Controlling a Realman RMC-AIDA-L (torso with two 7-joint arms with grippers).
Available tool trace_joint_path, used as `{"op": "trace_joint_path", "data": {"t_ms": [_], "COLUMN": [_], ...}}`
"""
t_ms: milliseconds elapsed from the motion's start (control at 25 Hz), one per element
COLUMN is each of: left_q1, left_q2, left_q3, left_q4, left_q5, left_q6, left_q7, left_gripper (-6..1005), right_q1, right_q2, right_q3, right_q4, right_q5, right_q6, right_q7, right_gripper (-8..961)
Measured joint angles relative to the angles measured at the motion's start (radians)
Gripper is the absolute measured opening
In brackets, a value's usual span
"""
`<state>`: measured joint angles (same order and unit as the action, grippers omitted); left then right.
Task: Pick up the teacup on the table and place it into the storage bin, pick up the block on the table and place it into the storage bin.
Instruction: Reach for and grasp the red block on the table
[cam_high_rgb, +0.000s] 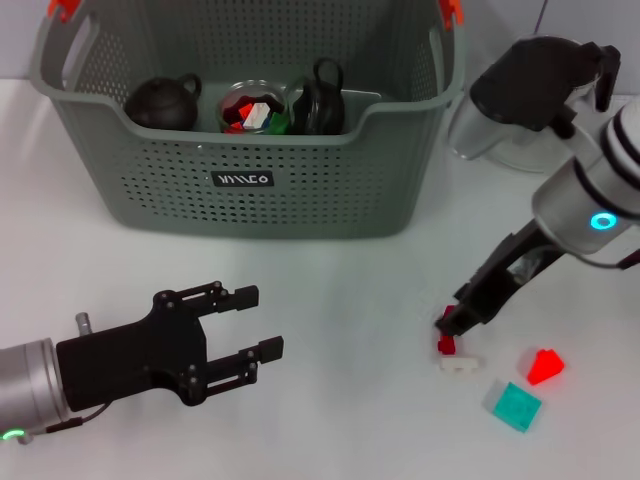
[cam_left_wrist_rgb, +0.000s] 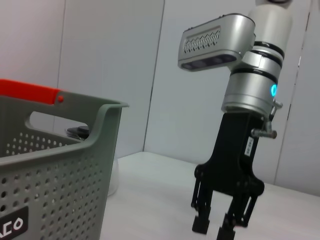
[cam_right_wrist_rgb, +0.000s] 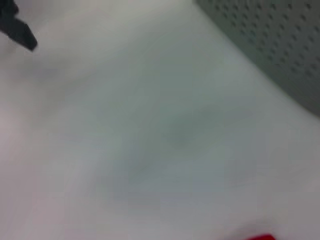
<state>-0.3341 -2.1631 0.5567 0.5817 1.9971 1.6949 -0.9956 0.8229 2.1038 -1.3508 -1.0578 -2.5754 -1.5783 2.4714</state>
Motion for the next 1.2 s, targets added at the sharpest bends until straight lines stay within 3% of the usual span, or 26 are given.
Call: {"op": "trace_joint_path", "data": {"t_ms": [440, 560, 760, 1200], "left_q1": [-0.004, -0.004, -0.002, 0.000], "left_q2": [0.000, 0.000, 0.000, 0.000], "left_q3": [0.000, 0.000, 0.000, 0.000], "left_q4": [-0.013, -0.014, -0.014, -0.019], "left_q5": [0.000, 0.000, 0.000, 0.000], "left_q6": [-0.003, -0.003, -0.005, -0.025], "left_q7": [0.000, 0.000, 0.000, 0.000], "left_gripper": [646, 646, 646, 646], "right_q1": [0.013, 0.008, 0.007, -0.005], "right_q2": [-0.002, -0.003, 0.000, -0.002], "right_q3": [-0.054, -0.117, -0.186, -0.207], "right_q4": [0.054, 0.053, 0.059, 0.068], "right_q5": [0.012, 0.011, 0.008, 0.003], "right_q6": [0.076, 0.119, 0.167, 0.170], "right_q7": [0.008, 0.006, 0.014, 0.019], "right_gripper": [509, 710, 703, 703]}}
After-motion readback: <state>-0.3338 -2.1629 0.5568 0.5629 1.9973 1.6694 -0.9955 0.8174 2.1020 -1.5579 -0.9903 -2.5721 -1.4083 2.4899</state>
